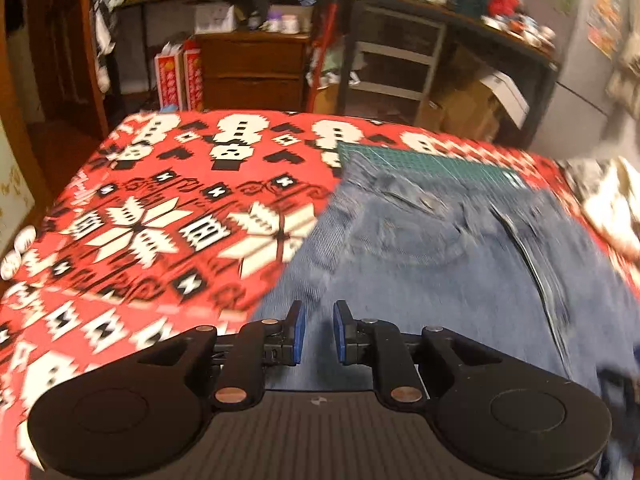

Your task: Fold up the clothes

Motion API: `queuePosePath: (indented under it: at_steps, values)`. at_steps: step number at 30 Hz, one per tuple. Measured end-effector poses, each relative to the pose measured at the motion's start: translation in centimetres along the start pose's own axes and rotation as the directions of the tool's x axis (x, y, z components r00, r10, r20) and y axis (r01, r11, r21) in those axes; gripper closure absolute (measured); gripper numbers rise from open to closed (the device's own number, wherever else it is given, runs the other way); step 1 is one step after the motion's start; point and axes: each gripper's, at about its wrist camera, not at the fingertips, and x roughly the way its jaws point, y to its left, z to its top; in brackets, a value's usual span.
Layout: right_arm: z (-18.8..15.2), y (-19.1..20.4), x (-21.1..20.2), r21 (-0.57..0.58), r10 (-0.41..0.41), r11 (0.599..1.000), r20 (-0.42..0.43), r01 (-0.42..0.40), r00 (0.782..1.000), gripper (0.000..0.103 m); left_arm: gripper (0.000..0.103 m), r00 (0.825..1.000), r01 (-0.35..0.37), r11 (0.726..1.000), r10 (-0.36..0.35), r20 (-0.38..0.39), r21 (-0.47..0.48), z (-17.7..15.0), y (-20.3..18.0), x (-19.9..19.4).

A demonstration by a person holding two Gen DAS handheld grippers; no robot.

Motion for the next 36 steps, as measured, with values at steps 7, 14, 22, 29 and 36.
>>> queuePosePath:
  at_steps: [7,14,22,29,36]
  values:
    - [0.0,0.0,0.0,0.001,0.0,1.0,0.002,0.0,1.0,0.0,0.087,1.0,-0.001,0.994,-0.001,-0.017,-0.11,1.5,1.1,3.3]
    - [0.0,0.0,0.0,0.001,0.0,1.0,0.002,0.0,1.0,0.0,0.094,0.999,0.026,0.981,-0.03,-0.021,-0.19,-0.1,3.4,1.7]
    - [0.0,0.0,0.1,0.002,-0.001,1.0,0.0,0.001,1.0,0.0,0.094,0.999,0.02,0.965,-0.031,-0.037,-0.261,-3.4,5.4,-1.8]
    - [0.2,0.0,0.2,0.002,-0.001,1.0,-0.001,0.001,1.0,0.0,0.096,1.0,0.01,0.962,-0.017,-0.024,-0.273,-6.0,6.3,-4.3]
    - [0.1,0.0,0.2,0.004,-0.002,1.0,0.001,0.002,1.0,0.0,0.099,0.999,-0.021,0.964,0.009,-0.046,-0.265,-6.5,6.7,-5.1]
